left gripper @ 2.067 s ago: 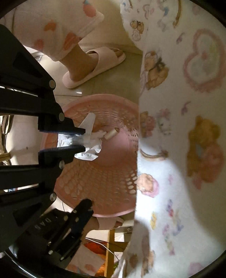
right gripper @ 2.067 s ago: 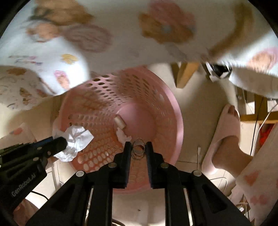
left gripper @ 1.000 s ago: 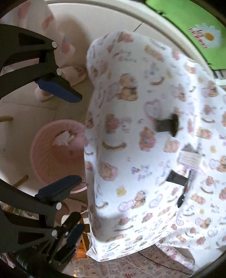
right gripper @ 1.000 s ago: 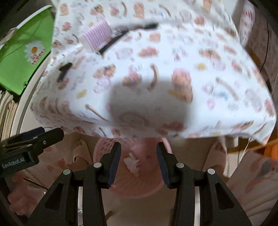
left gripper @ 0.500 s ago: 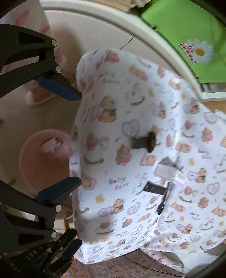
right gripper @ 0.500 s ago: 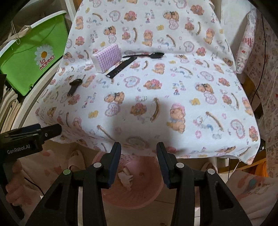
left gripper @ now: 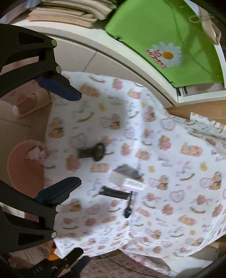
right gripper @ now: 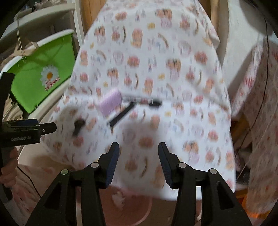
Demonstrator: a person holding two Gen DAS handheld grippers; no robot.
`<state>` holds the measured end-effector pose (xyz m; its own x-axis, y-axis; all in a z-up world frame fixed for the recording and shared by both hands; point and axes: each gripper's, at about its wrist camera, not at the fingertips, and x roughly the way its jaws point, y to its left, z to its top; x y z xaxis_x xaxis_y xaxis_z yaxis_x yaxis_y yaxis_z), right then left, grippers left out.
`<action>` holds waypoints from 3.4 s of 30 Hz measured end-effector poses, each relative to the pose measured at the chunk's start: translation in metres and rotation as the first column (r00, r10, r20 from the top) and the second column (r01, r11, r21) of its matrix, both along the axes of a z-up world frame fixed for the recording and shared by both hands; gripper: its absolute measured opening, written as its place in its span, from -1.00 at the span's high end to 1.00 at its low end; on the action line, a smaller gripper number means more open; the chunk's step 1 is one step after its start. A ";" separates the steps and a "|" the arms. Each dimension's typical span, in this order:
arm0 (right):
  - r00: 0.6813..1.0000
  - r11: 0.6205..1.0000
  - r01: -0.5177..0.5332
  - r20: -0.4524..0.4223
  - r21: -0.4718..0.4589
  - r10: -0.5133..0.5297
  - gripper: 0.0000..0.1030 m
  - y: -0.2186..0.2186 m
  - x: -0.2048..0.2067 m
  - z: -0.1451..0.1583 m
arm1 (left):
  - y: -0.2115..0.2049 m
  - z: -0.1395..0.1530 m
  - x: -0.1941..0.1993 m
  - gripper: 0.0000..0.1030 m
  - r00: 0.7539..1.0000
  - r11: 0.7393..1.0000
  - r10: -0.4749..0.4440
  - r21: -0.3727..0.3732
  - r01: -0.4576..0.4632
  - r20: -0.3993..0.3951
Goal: Collect trash
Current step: 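Move both tools back up toward the black clip on the table, then close the left tool on the black key-like clip and lift it, then grasp the lavender checkered box with the right tool while the left tool holds the clip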
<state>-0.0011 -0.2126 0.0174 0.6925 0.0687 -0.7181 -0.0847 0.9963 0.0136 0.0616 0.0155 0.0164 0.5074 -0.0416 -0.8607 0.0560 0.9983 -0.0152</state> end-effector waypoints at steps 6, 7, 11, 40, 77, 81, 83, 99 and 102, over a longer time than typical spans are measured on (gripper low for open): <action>0.993 0.999 -0.006 0.119 -0.038 0.011 -0.28 -0.003 0.015 0.017 | 0.014 -0.008 0.037 -0.40 0.998 0.993 0.043 -0.106 -0.048 -0.053; 0.993 0.999 0.001 0.122 -0.037 0.003 -0.28 -0.005 0.017 0.014 | 0.018 -0.014 0.040 -0.31 0.997 0.990 0.046 -0.132 -0.054 -0.067; 0.996 1.000 0.028 0.085 0.007 -0.028 -0.30 -0.016 0.023 -0.004 | 0.027 -0.036 0.044 -0.12 0.991 0.981 0.062 -0.174 -0.082 -0.117; 0.996 0.996 0.093 0.011 -0.009 -0.093 -0.37 -0.022 0.039 -0.039 | 0.008 -0.071 0.071 0.75 0.969 0.957 0.105 -0.244 -0.160 -0.223; 0.994 0.994 0.022 0.104 0.110 -0.034 -0.66 0.070 0.109 -0.027 | 0.041 -0.014 0.049 0.94 0.983 0.970 0.183 -0.170 -0.176 0.025; 0.996 0.992 0.023 0.083 0.120 -0.033 -0.66 0.091 0.128 -0.040 | 0.043 -0.015 0.051 0.94 0.980 0.967 0.198 -0.171 -0.191 0.022; 0.996 0.992 0.033 0.080 0.121 -0.043 -0.66 0.099 0.138 -0.046 | 0.044 -0.015 0.051 0.94 0.980 0.968 0.197 -0.166 -0.190 0.025; 0.990 0.990 0.069 0.117 0.121 -0.083 0.49 0.082 0.139 -0.050 | 0.038 -0.017 0.052 0.94 0.988 0.966 0.156 -0.209 -0.150 0.012; 0.991 0.980 0.071 0.101 0.186 -0.091 0.49 0.063 0.132 -0.040 | 0.040 -0.016 0.051 0.94 0.988 0.964 0.155 -0.221 -0.150 0.006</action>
